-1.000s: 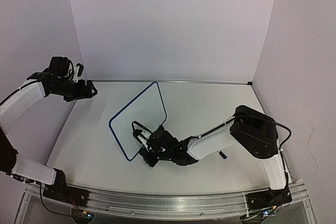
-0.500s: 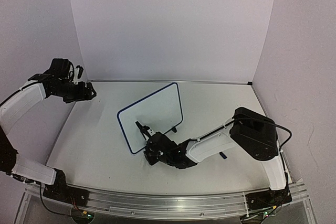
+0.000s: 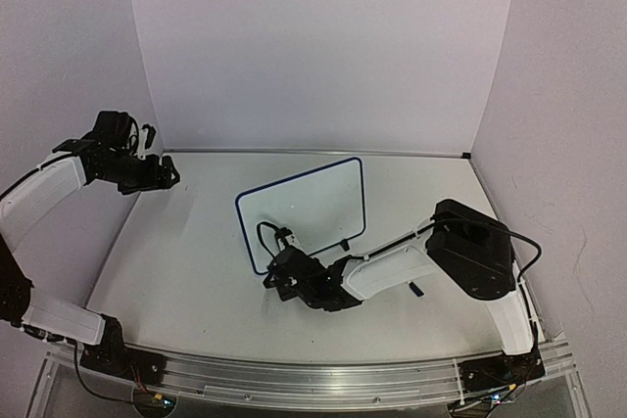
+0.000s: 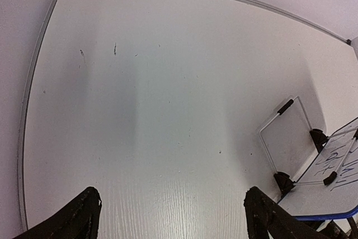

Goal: Write a sentence on the whiteboard
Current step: Move the whiteboard stand to the center of the board, then pick up the whiteboard marker from the center of the board.

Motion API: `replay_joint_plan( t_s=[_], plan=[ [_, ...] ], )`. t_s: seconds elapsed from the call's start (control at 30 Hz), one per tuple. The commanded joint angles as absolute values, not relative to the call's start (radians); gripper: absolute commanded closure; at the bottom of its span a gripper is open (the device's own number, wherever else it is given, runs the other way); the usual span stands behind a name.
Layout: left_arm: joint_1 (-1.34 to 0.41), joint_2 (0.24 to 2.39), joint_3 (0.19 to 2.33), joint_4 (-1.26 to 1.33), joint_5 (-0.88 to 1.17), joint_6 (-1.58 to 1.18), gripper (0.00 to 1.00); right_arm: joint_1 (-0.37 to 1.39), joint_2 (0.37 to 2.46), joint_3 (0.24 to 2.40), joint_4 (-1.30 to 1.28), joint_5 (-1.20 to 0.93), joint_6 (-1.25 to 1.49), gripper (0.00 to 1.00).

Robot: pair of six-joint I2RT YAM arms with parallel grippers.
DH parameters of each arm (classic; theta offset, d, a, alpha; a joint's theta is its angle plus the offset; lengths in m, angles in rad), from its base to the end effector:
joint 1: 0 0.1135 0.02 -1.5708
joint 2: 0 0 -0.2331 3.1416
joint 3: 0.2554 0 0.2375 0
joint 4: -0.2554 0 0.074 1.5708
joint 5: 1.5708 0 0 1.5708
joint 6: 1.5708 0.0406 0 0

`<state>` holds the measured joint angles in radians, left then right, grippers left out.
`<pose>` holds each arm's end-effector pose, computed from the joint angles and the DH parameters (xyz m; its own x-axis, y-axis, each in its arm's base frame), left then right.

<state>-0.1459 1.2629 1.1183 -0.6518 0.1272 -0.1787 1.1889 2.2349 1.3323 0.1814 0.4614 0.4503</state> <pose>0.2617 -0.0437 0.2802 -0.7372 -0.0699 -0.6720 0.1026 0.9715 -0.2135 0.1793 0.3979 0.0810 -0.5290 -0.2714 -0.8041 -0.5288 0.8465 0.0622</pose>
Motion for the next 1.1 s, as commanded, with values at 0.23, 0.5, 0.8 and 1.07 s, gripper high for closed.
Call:
replay_joint_plan(
  t_s=[0.23,0.5,0.8,1.07],
  plan=[
    [-0.146,1.17,1.08,-0.58,0.157,-0.163,0.01,1.184,2.108,1.221,0.216,0.33,0.463,0.34],
    [-0.146,1.123,1.055,-0.543,0.177,-0.158,0.01,1.194,1.832,1.041,0.104,0.347,0.449,0.29],
    [-0.147,1.103,1.04,-0.52,0.219,-0.153,0.02,0.964,1.609,0.931,-0.237,0.282,0.492,0.42],
    [-0.149,1.09,1.028,-0.506,0.227,-0.154,0.02,0.695,1.568,0.888,-0.38,0.068,0.439,0.43]
  ],
)
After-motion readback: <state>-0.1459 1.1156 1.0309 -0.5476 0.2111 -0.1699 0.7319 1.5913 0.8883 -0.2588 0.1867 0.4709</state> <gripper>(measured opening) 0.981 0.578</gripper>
